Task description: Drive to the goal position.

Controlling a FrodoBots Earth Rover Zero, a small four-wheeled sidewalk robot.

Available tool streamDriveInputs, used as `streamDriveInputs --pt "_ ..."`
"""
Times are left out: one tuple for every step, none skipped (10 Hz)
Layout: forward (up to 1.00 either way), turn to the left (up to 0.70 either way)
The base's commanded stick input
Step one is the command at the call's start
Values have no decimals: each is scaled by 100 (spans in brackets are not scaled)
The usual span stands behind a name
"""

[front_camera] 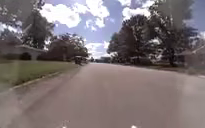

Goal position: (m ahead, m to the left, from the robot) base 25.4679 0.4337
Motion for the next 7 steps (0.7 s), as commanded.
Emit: streamDriveInputs --pt "85 0" --pt "85 0" --pt "85 0" --pt "85 0" --pt "85 0" --pt "85 0" --pt "85 0"
